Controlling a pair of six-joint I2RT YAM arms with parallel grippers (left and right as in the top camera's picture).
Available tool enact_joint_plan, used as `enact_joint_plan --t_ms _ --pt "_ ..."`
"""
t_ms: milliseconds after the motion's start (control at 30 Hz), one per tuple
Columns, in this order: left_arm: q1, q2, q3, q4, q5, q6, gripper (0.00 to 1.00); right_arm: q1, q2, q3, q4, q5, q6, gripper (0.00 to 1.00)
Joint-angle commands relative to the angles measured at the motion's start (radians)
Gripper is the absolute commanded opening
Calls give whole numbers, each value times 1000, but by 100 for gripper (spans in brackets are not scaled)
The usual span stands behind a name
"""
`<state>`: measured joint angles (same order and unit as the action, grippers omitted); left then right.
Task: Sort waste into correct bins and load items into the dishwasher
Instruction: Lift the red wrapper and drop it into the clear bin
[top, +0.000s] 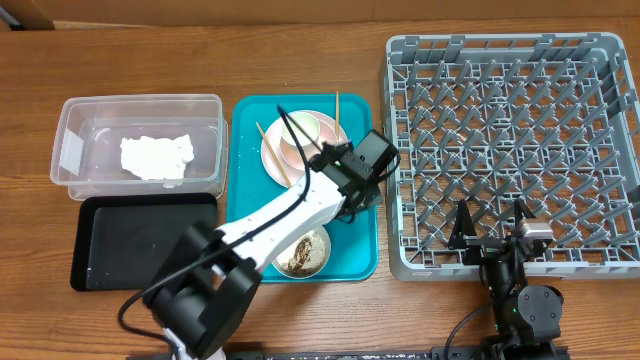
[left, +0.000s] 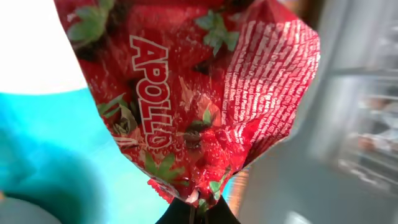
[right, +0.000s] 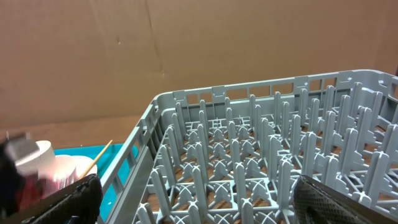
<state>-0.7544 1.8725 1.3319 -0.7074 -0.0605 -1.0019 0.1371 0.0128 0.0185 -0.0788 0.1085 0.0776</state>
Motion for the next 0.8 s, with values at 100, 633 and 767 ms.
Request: enact_joint_plan --t_ms 100,633,767 --pt "81 -161 73 -51 -93 195 4 -4 -9 -10 6 2 -6 100" --pt "581 -222 72 -280 -97 195 4 -4 -9 -10 6 2 -6 100" --pt "712 -221 72 -279 -96 194 4 -4 -9 -11 6 2 -6 100"
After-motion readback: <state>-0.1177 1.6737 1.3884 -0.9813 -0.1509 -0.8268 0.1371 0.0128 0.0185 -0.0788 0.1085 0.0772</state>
